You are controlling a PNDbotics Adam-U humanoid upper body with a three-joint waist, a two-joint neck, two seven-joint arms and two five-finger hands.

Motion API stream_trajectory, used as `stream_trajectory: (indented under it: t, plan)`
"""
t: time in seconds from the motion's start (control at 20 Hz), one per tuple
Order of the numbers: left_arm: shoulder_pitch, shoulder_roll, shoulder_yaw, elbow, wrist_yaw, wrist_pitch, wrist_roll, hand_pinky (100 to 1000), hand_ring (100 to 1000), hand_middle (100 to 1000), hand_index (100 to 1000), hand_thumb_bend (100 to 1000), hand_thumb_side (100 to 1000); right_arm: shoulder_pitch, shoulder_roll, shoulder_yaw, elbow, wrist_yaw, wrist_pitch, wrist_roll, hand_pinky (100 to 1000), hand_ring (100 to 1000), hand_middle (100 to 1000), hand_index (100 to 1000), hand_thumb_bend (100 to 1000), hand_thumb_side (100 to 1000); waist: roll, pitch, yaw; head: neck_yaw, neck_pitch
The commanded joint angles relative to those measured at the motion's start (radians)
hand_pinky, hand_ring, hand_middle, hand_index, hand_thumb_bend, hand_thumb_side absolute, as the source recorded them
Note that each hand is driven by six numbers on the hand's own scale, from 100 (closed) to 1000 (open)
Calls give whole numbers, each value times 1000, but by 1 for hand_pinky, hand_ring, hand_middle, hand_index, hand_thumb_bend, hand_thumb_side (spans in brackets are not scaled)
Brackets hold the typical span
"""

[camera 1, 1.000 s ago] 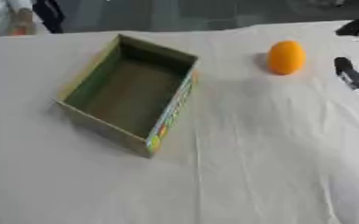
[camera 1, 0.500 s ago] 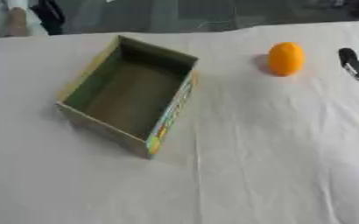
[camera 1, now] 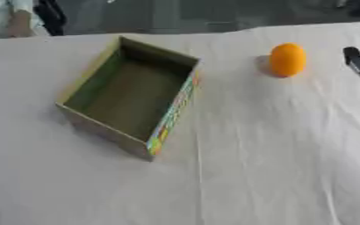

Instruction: Pick up objects on the table and place them in the box.

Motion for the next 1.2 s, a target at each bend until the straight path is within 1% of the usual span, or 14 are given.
stream_trajectory:
  t: [0.05,0.1,0.15,0.2,0.3,0.4,0.55,0.65,0.7,0.75,0.85,1.0,1.05,1.2]
  plan:
    - [-9,12,3,-19,5,1,-2,655,626,559,799,132,949,-17,-21,-27,-2,-27,23,-42,1000,996,820,1000,100,535,-2,-15,0,0,-11]
    - [-9,12,3,-19,5,0,-2,656,625,559,799,133,950,-16,-20,-26,0,-36,34,-56,1000,1000,804,1000,100,701,-1,-15,0,0,-11]
    - [-8,12,3,-19,5,0,-2,656,625,559,799,133,949,-16,-19,-28,6,-46,45,-70,1000,1000,800,1000,100,806,-1,-14,0,0,-11]
    - [-8,12,3,-19,5,0,-3,656,625,559,799,134,950,-14,-18,-24,13,-59,64,-93,1000,1000,800,1000,100,1000,0,-13,1,0,-11]
    - [-9,11,2,-19,4,0,-5,657,625,559,798,136,951,-9,-18,-10,23,-88,114,-134,1000,998,826,1000,100,1000,0,-11,2,-1,-12]
    - [-9,11,2,-19,3,0,-7,657,625,558,795,135,953,-9,-16,-5,28,-122,177,-175,1000,966,837,1000,100,1000,1,-10,2,0,-11]
    - [-9,10,2,-19,2,1,-10,657,624,557,792,134,954,-12,-16,-4,27,-161,269,-263,978,921,790,932,100,1000,2,-8,3,-1,-11]
    - [-9,11,3,-19,2,1,-10,657,624,557,791,133,955,-14,-15,-2,20,-182,304,-327,953,914,765,926,100,737,2,-6,4,-1,-10]
    - [-9,10,2,-19,3,1,-11,657,624,556,791,133,956,-13,-17,3,17,-183,308,-347,948,925,750,945,100,721,2,-6,5,-2,-10]
    - [-10,10,2,-19,3,1,-11,656,624,556,791,132,957,-12,-24,13,15,-163,302,-347,939,925,742,944,100,702,2,-5,6,-3,-11]
    - [-11,10,1,-19,4,1,-12,656,623,556,790,129,960,-13,-28,28,20,-102,276,-308,945,938,793,935,100,694,2,-3,6,-5,-11]
    - [-11,10,0,-19,5,2,-14,655,623,555,790,127,961,-36,-22,33,46,-38,225,-209,969,980,850,958,100,769,3,-2,5,-7,-10]
    - [-11,11,0,-19,5,2,-15,655,622,555,790,125,962,-47,-22,35,59,-20,206,-175,998,1000,879,967,100,805,3,-1,5,-9,-10]
    - [-12,11,-1,-19,6,3,-16,655,622,555,790,124,962,-85,-17,51,108,20,138,-52,1000,1000,920,1000,100,782,3,0,5,-12,-9]
